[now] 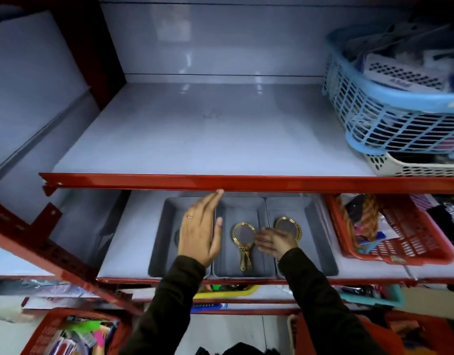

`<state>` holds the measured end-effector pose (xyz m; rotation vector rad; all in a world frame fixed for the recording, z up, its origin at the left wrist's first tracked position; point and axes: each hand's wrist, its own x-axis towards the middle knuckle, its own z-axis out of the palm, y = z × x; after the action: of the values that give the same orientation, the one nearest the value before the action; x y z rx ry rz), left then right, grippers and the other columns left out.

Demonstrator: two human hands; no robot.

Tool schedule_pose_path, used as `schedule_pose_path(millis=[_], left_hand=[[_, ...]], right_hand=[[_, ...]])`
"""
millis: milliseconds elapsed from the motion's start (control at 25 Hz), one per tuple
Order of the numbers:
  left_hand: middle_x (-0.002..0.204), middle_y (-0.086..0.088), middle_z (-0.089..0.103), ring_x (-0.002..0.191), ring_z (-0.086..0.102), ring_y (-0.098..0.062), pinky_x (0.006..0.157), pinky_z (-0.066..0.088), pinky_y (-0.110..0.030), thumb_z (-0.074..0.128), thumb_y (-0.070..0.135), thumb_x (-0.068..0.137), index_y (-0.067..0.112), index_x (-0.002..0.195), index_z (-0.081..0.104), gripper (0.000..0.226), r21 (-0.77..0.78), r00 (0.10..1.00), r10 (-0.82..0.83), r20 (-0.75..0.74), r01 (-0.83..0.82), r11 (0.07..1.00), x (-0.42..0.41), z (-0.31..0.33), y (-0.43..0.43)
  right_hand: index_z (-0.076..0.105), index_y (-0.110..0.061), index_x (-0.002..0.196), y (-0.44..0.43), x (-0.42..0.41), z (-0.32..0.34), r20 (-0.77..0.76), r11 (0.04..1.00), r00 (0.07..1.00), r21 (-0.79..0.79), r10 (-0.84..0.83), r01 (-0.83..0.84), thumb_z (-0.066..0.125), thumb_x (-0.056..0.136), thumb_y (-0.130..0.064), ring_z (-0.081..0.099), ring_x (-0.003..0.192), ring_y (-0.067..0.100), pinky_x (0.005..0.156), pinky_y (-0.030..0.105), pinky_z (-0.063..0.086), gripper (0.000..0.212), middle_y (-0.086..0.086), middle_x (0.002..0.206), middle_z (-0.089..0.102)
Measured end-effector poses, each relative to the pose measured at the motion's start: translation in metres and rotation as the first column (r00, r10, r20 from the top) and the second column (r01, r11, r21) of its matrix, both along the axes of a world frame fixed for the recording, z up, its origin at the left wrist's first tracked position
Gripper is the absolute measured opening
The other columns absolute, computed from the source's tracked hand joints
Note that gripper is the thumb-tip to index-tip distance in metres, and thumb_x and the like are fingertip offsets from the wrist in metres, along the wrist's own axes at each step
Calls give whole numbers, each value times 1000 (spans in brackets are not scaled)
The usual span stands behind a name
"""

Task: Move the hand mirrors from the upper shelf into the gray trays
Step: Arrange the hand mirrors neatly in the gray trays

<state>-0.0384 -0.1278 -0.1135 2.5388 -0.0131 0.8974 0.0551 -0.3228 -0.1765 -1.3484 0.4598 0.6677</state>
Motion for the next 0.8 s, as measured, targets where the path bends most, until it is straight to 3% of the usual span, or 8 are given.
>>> schedule_pose_path(millis=[80,200,280,400,480,560,680,800], left_hand=[[143,-3,50,129,44,-9,110,32,-25,33,32,99,20,149,36,52,-100,985,-38,-168,22,995,10,-15,-35],[148,3,44,129,31,9,111,32,-24,29,39,101,25,149,37,51,-324,942,-115,-316,7,946,27,-36,-77],[152,2,39,137,33,0,116,28,-26,28,40,101,22,150,35,53,-495,908,-187,-375,-26,868,42,-48,-103],[160,0,28,148,26,-15,120,18,-26,30,39,103,19,154,28,54,-778,802,-346,-486,-218,589,77,-59,-144],[159,-6,32,147,31,-21,118,22,-26,32,43,102,14,153,31,58,-872,739,-463,-489,-433,230,104,-65,-170],[156,-15,36,144,36,-28,119,27,-33,31,48,101,4,152,31,68,-814,709,-529,-466,-578,-56,123,-80,-187],[157,-21,30,145,32,-31,118,26,-37,24,57,98,3,154,25,78,-752,686,-504,-524,-651,-105,132,-105,-205],[155,-20,35,143,36,-31,118,29,-37,24,61,96,5,154,29,80,-761,727,-438,-528,-634,-135,128,-124,-214]], right_hand=[[53,9,130,-27,7,2,-4,999,999,-18,-43,43,54,97,-7,62,111,41,86,42,52,37,32,130,60],[53,7,129,-59,18,-1,-7,995,996,-48,-93,92,51,98,-9,62,106,39,86,42,51,35,31,131,60],[56,2,127,-77,26,-7,-13,987,991,-87,-134,132,50,99,-17,62,99,34,81,41,51,34,28,132,60],[53,-3,133,-100,41,-25,-54,970,981,-171,-185,174,48,99,-34,61,93,34,81,42,52,46,25,123,61],[47,-6,141,-110,48,-41,-111,973,981,-188,-160,137,44,99,-43,58,93,31,77,36,50,56,18,117,61],[50,-6,139,-112,50,-60,-167,974,975,-199,-145,111,41,98,-49,58,115,37,90,41,46,59,21,134,58],[62,1,126,-111,54,-81,-164,967,977,-237,-133,92,41,98,-47,60,117,38,106,48,45,59,24,131,63],[65,-5,119,-110,55,-86,-134,966,989,-258,-60,23,39,99,-47,60,120,36,109,50,43,54,22,128,64]])
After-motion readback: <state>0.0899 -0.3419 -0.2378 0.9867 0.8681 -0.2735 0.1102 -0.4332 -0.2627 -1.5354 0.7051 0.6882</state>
